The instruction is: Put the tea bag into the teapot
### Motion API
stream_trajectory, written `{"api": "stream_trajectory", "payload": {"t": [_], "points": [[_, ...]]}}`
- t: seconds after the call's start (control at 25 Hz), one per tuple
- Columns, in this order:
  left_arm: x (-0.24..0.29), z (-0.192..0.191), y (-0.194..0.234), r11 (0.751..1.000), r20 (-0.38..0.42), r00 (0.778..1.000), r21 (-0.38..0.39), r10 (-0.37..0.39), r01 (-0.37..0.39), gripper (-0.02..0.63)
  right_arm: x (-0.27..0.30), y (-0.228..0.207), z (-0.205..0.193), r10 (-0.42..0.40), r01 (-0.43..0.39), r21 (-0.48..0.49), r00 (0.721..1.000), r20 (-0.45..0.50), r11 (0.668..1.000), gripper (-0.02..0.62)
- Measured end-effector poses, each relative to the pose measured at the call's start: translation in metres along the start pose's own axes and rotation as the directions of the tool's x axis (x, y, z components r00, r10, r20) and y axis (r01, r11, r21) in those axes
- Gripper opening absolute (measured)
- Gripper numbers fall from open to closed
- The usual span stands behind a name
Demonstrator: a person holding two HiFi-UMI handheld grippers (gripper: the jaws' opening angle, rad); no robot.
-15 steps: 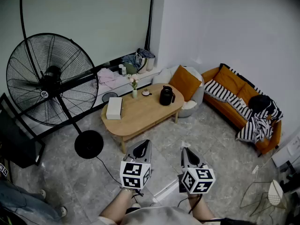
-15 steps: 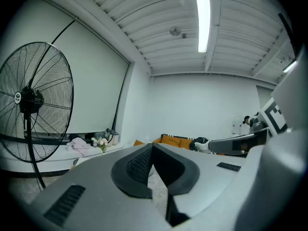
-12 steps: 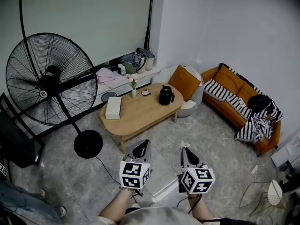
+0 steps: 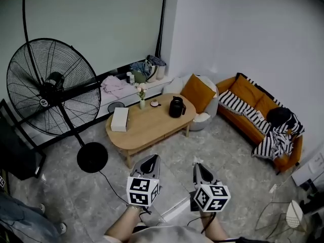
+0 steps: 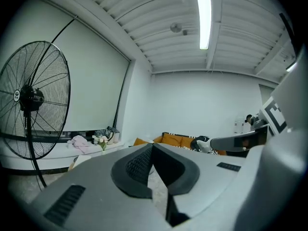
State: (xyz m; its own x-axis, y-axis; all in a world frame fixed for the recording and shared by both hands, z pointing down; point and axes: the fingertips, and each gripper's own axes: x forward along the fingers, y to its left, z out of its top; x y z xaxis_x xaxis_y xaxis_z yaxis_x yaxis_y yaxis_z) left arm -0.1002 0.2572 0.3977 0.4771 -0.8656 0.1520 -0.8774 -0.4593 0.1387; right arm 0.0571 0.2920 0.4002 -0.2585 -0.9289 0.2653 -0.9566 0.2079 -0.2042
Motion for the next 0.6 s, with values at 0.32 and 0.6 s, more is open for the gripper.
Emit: {"api": "stream_trajectory", "payload": {"t": [0.32,0.6], "points": [[0.022,-0.012,-0.020,0.999,-0.026,0.999,-0.020,0.033,-0.034,0.005,-0.002,-0.045,-0.009,-0.004,0.005,0.031,0.999,-0.033,0.999,0.034],[0.036,-0.020,-0.040,1.000,-0.057,0.998,0.006,0.004,-0.003,0.005,0.003,-0.064,-0.014,-0.010,0.013,0.067,0.999,-0.039,0.998,0.034]]}}
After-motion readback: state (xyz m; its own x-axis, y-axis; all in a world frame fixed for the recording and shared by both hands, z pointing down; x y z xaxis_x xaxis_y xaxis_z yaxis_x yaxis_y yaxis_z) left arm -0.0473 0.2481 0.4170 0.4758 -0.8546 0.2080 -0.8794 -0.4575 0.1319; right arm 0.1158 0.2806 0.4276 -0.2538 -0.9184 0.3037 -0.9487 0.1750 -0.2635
